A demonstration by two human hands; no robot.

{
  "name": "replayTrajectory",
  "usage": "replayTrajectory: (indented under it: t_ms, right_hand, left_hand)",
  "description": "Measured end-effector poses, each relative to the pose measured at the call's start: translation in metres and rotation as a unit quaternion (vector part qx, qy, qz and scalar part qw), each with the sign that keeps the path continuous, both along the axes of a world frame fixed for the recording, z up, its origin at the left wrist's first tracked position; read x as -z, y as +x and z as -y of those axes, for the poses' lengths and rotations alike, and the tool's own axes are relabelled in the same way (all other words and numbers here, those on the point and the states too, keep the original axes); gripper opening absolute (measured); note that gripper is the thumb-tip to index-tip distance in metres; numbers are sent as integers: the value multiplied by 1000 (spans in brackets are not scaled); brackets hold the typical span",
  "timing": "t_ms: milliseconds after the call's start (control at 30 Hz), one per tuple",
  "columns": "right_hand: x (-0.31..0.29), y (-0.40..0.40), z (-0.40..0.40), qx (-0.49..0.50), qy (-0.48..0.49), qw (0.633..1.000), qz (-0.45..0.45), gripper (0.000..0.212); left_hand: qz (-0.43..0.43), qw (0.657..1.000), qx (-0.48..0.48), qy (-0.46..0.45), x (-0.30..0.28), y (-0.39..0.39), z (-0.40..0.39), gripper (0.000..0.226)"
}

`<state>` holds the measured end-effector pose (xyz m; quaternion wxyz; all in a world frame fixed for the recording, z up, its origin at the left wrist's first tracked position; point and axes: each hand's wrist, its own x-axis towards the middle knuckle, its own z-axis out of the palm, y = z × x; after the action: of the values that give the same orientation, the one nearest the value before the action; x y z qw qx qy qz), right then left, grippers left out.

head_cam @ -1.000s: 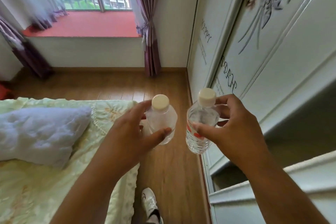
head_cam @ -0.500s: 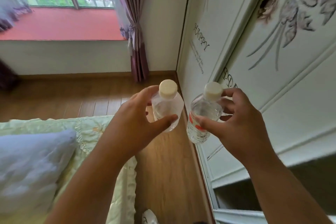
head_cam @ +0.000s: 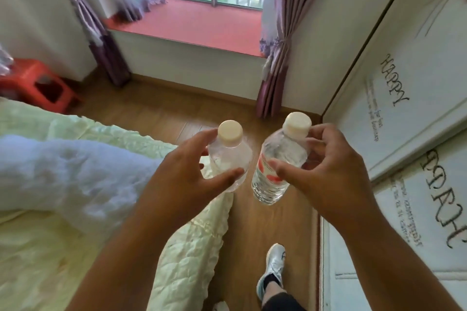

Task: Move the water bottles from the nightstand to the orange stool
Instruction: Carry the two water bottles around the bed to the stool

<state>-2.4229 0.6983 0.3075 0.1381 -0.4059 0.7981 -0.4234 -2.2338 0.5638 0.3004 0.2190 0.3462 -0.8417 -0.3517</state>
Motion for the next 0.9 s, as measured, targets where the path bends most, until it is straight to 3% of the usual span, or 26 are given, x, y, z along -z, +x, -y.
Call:
replayTrajectory:
  t_ms: [267,400,900]
  right_hand:
    - [-11,-88,66,-75,-51,996,25,75]
    - [-19,-147,76,-80,-54,995,-7,74]
    - [-26,-286,68,20,-52,997,-45,66]
  left_hand:
    - [13,998,-54,-32,-21,-73,35,79]
    - [0,996,-66,-52,-29,-126,46,77]
    - [14,997,21,-70,-29,-283,80,79]
